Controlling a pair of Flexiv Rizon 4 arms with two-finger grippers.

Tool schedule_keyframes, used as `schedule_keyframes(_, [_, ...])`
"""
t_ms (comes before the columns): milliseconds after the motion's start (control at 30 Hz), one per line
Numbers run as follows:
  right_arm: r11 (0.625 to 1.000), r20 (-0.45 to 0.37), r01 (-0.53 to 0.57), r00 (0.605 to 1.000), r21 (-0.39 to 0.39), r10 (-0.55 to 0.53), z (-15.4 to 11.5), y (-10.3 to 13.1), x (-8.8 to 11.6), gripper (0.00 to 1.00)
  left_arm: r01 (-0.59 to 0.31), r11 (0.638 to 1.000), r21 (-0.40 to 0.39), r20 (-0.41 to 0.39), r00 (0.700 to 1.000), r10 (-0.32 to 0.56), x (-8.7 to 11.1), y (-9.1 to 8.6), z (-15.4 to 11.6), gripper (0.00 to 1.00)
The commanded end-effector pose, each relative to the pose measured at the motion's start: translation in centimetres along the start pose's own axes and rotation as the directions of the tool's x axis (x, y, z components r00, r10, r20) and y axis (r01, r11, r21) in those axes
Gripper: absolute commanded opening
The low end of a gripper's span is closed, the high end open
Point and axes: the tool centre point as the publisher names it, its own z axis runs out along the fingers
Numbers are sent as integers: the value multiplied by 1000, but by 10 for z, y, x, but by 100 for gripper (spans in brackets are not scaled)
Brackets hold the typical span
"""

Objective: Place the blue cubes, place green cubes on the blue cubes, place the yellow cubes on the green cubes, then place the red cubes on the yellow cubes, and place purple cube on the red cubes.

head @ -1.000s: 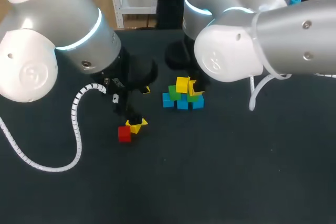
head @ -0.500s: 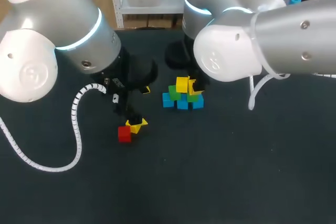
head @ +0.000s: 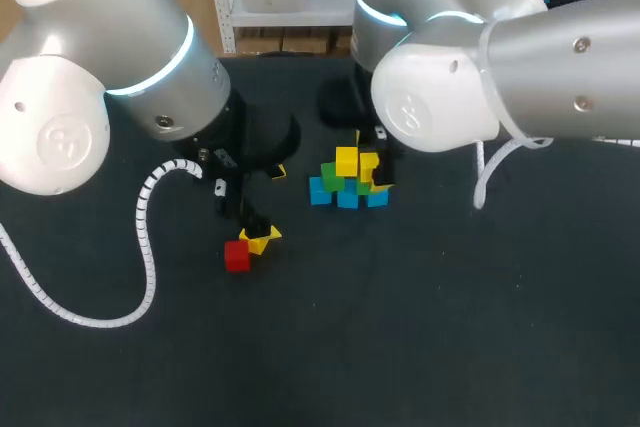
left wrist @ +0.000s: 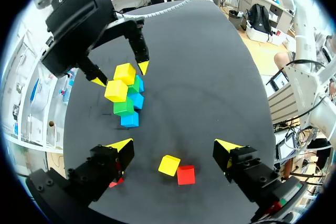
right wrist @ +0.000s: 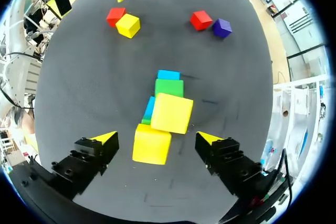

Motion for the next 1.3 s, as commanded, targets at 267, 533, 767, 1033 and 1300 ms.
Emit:
schedule_keyframes(267, [992,165,-97,983,81,82,-43,2,35,100,-2,1000,2,3,1000,2,1,1,1,100])
schedule_keyframes(533, [976,509,-207,848,62,147,-79,9,80,100,-2,1000,2,3,1000,2,1,1,1,100])
schedule_keyframes(767, [952,664,-295,729,86,166,-101,22,114,100,-2,1000,2,3,1000,2,1,1,1,100])
schedule_keyframes(1033, [941,740,-328,653,81,164,-106,34,134,100,-2,1000,2,3,1000,2,1,1,1,100])
schedule_keyframes(1300, [948,741,-315,647,45,180,-101,35,138,100,-2,1000,2,3,1000,2,1,1,1,100])
